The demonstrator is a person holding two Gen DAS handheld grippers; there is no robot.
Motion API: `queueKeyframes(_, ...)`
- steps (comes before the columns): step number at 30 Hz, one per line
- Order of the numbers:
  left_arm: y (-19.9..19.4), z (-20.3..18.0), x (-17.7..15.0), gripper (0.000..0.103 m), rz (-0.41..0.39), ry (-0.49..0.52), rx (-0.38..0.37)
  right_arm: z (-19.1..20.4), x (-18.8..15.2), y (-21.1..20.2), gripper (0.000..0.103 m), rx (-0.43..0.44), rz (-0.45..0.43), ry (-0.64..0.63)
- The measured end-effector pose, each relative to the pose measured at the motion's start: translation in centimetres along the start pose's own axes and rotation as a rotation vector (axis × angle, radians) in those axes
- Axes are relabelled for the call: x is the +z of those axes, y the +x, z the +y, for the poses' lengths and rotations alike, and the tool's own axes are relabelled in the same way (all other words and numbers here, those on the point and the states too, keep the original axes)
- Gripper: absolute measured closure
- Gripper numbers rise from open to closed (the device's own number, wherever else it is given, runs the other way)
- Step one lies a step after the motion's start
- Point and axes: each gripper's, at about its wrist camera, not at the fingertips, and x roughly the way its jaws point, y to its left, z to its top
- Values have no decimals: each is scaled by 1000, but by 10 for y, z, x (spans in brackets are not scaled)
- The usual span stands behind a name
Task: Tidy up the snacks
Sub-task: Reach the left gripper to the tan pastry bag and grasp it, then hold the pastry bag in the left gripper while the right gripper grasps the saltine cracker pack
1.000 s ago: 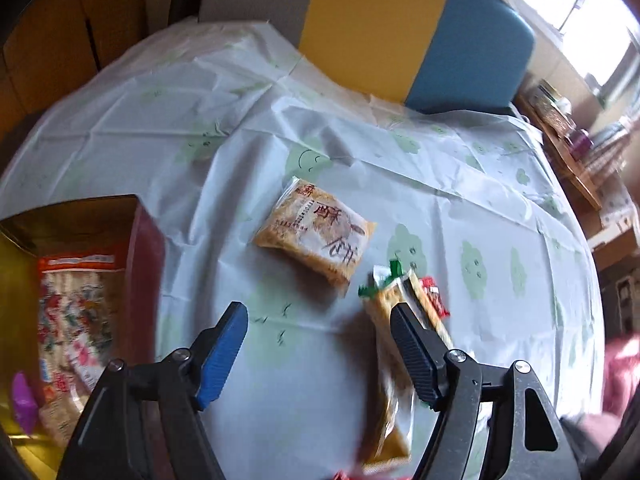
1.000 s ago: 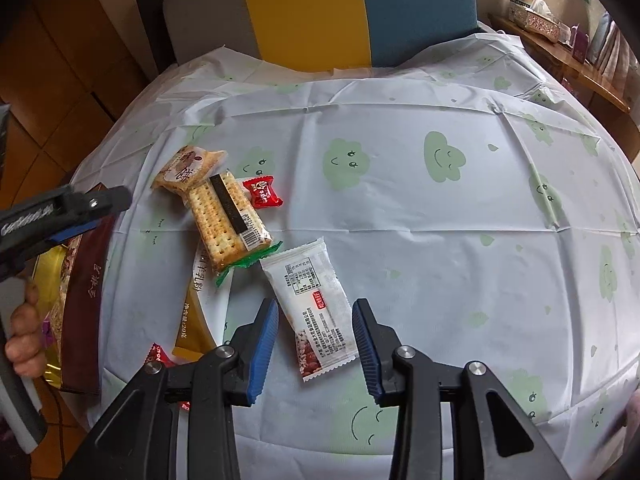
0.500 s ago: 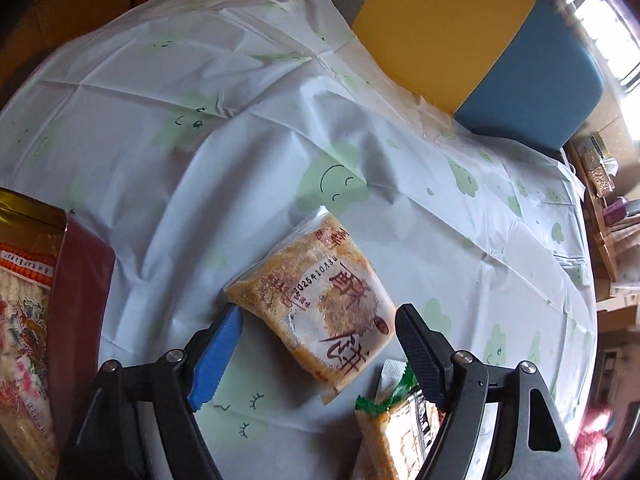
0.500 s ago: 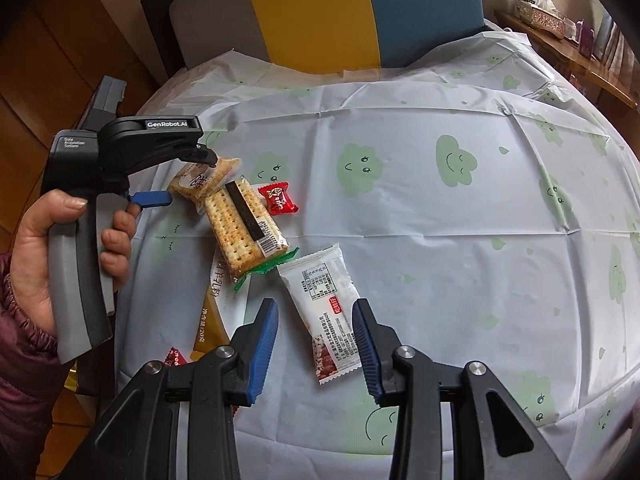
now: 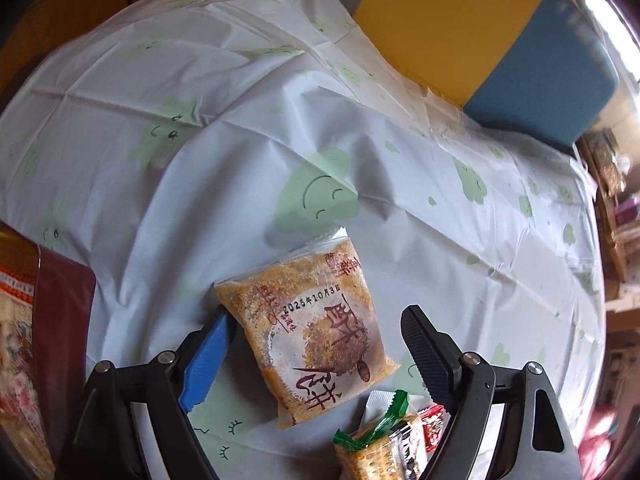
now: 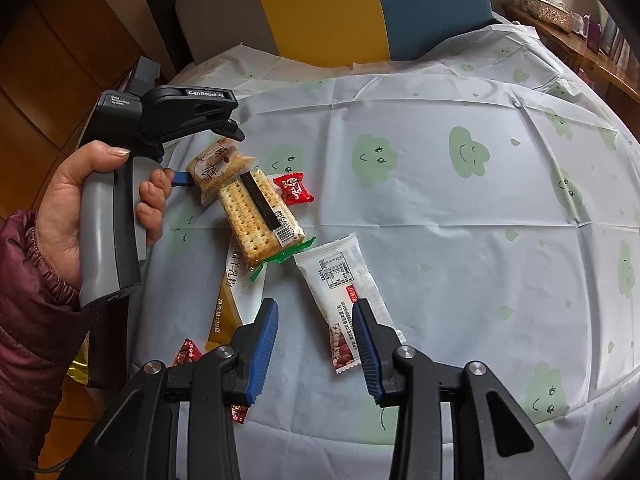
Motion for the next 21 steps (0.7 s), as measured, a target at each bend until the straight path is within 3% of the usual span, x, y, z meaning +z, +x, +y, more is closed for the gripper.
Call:
queueKeyframes(6,5,-14,-18,21,-54,186,79,1,0,1,64,-1,6,4)
queueKeyframes(8,5,-18,-25,42,-98,250,138,1,0,3,64,-6,10,4)
queueKeyframes(10,4,-18,-31,43,-139,306,135,0,1,3,64,-13,9,4)
queueKeyframes(21,-9,8,-55,44,-171,316,119,-5,3,5,64,-48,-1,9)
